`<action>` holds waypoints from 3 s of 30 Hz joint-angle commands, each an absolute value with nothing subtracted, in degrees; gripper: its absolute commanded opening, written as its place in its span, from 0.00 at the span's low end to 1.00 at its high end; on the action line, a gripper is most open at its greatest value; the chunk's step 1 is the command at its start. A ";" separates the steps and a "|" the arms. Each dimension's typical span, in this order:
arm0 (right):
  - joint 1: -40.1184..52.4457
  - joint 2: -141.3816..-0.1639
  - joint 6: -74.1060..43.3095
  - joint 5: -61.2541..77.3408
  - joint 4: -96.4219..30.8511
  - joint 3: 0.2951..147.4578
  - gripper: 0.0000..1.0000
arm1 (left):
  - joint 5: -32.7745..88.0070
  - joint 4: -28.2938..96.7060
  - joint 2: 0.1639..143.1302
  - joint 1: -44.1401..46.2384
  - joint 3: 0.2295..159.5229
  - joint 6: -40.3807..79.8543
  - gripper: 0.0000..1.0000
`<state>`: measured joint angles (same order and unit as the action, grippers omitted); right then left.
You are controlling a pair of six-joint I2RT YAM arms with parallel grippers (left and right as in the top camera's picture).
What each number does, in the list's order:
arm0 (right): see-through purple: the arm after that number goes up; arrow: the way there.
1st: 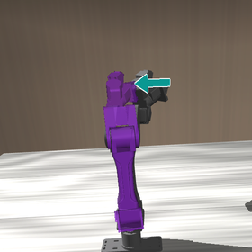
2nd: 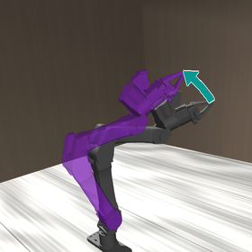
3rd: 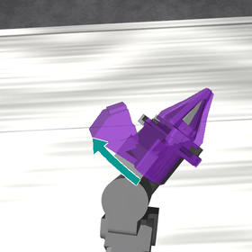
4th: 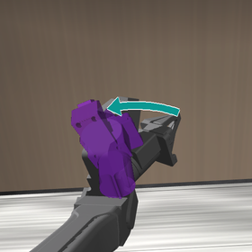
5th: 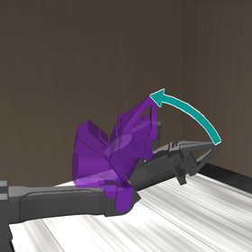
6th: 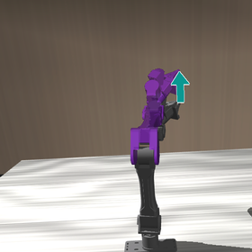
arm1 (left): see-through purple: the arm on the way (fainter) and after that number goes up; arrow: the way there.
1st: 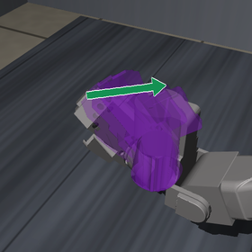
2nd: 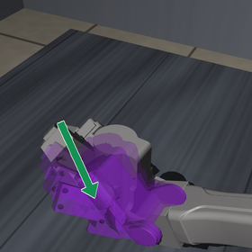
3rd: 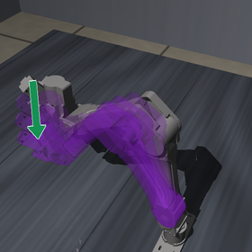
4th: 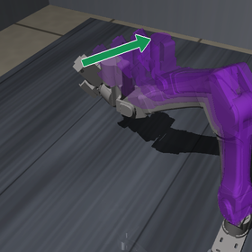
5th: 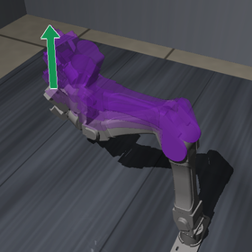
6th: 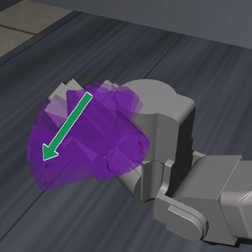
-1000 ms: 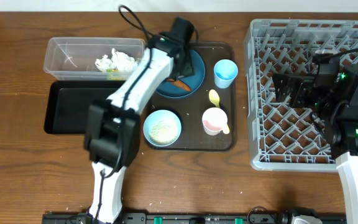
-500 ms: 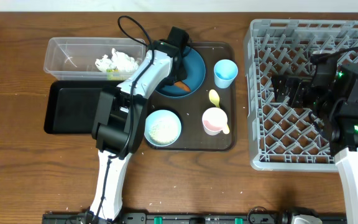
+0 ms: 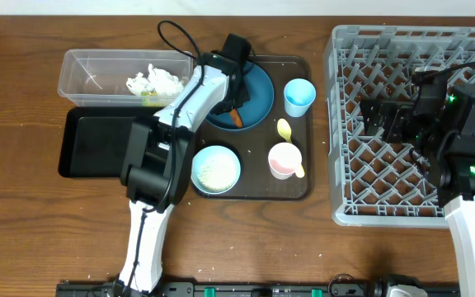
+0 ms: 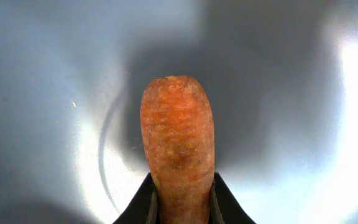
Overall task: Sort waste into correct bins and load items into the dishwasher rack
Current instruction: 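Place the carrot onto the black tray and open left gripper, then grasp the rim of the white rice bowl with left gripper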
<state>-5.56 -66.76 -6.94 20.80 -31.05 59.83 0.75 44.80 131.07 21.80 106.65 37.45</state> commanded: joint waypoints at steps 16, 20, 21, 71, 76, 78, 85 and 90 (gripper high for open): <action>-5.61 -66.76 -6.59 20.82 -31.07 60.95 0.99 | -9.89 69.91 102.76 -0.64 106.34 45.06 0.09; -5.61 -66.76 -6.59 20.82 -31.07 60.95 0.99 | -9.69 70.35 102.87 -5.39 98.52 54.41 0.08; -5.61 -66.76 -6.59 20.82 -31.07 60.95 0.99 | -9.69 69.63 102.87 -5.96 96.18 56.31 0.08; -5.61 -66.76 -6.61 20.86 -31.18 60.95 0.99 | 6.61 34.28 81.93 22.92 68.71 12.05 0.72; -5.61 -66.76 -6.61 20.84 -31.57 60.95 0.99 | 6.90 38.87 89.69 28.67 68.71 9.47 0.71; -5.61 -66.76 -6.61 20.84 -31.57 60.95 0.99 | 6.92 39.24 92.49 30.41 68.71 9.50 0.72; -5.61 -66.76 -6.59 20.82 -32.49 60.95 0.99 | 6.79 39.44 99.31 33.45 68.71 10.79 0.63; -5.61 -66.76 -6.59 20.82 -32.60 60.95 0.99 | 4.89 39.94 101.62 33.47 68.69 14.24 0.55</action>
<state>-5.56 -66.76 -6.94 20.80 -32.38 59.86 7.03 39.33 100.51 33.54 68.16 12.05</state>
